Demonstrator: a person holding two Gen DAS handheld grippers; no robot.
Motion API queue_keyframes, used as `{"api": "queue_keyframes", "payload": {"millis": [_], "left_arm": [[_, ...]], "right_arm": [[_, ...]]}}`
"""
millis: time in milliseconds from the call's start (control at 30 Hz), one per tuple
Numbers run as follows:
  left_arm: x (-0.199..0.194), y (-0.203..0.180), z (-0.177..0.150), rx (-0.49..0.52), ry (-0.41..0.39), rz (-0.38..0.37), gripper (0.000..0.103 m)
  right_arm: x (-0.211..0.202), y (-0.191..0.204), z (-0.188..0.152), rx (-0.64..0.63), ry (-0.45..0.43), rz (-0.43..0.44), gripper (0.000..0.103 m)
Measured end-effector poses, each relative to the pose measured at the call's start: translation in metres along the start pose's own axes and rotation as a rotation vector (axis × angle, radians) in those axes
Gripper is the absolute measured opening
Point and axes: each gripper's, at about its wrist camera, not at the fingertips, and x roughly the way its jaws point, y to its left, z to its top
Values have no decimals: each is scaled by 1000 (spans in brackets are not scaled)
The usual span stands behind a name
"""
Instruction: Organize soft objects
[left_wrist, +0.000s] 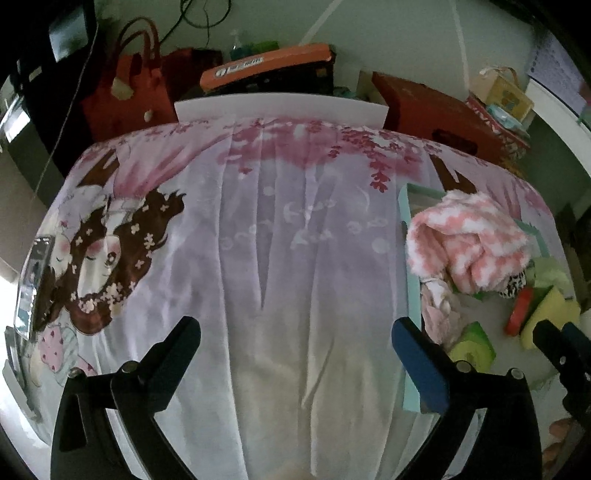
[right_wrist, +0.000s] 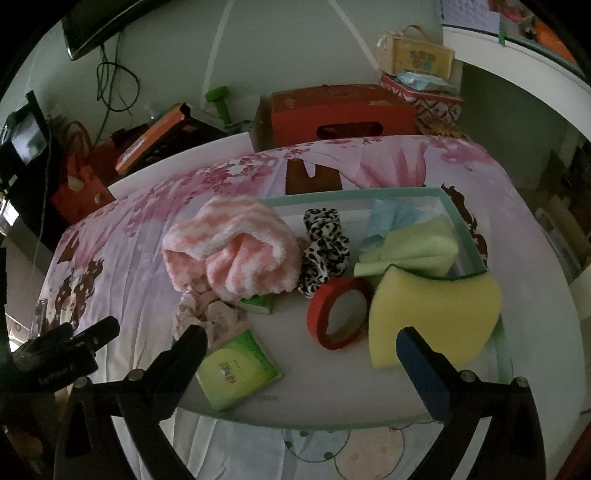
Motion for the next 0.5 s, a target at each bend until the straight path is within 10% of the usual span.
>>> {"api": "queue_keyframes", "payload": {"millis": [500], "left_arm": [[-32,1,-47,81,-31,39,103]], "right_arm": [[-28,12,-47,-27,35,16,103]]}}
